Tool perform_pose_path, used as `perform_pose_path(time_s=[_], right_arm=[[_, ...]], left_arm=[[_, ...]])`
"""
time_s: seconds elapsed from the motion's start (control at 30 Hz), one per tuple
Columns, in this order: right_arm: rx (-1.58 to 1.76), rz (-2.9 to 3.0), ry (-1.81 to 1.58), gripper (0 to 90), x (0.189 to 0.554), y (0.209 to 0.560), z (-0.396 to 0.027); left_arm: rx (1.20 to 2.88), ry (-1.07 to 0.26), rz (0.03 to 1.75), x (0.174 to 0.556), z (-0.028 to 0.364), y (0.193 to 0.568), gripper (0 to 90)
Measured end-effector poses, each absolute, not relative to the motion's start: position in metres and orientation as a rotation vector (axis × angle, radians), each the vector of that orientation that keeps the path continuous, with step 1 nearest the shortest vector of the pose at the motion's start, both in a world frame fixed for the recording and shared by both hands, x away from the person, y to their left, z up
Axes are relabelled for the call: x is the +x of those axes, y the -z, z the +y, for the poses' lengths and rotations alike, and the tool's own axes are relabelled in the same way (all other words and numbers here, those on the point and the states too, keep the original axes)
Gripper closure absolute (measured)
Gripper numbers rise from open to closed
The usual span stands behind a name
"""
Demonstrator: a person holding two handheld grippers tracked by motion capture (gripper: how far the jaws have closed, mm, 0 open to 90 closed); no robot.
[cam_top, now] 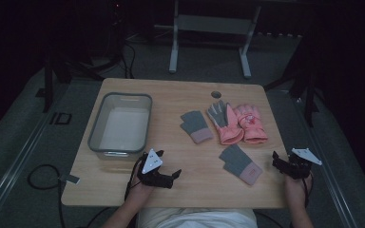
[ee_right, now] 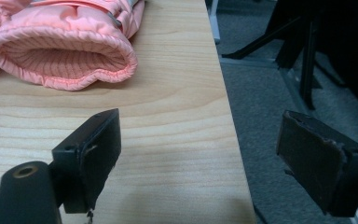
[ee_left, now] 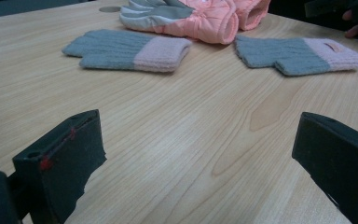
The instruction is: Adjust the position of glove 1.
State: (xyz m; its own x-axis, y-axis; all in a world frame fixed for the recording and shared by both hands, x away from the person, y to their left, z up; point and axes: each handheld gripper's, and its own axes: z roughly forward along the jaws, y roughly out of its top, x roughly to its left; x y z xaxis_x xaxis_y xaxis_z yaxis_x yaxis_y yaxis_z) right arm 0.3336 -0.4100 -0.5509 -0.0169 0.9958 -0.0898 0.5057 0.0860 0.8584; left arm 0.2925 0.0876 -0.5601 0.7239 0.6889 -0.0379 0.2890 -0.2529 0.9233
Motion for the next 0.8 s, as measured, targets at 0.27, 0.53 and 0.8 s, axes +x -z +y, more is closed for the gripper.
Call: perform_pose_path(time_s=[0.27, 0.53, 0.8], right_arm=[[1.535, 1.633, -0.837, 13.7, 0.338, 0.536, -0.410], [1.533, 1.670, -0.854, 12.9, 0.342, 0.513, -0.407], [1.513, 1.677, -0.882, 14.4, 0.348, 0.494, -0.402]], left_arm=[[1.849, -0.473, 0.756, 0.292, 0.087, 0.560, 1.7], [1.846, -0.472, 0.755, 0.292, 0.087, 0.560, 1.7], [1.848, -0.475, 0.751, 0.291, 0.087, 0.560, 1.7]])
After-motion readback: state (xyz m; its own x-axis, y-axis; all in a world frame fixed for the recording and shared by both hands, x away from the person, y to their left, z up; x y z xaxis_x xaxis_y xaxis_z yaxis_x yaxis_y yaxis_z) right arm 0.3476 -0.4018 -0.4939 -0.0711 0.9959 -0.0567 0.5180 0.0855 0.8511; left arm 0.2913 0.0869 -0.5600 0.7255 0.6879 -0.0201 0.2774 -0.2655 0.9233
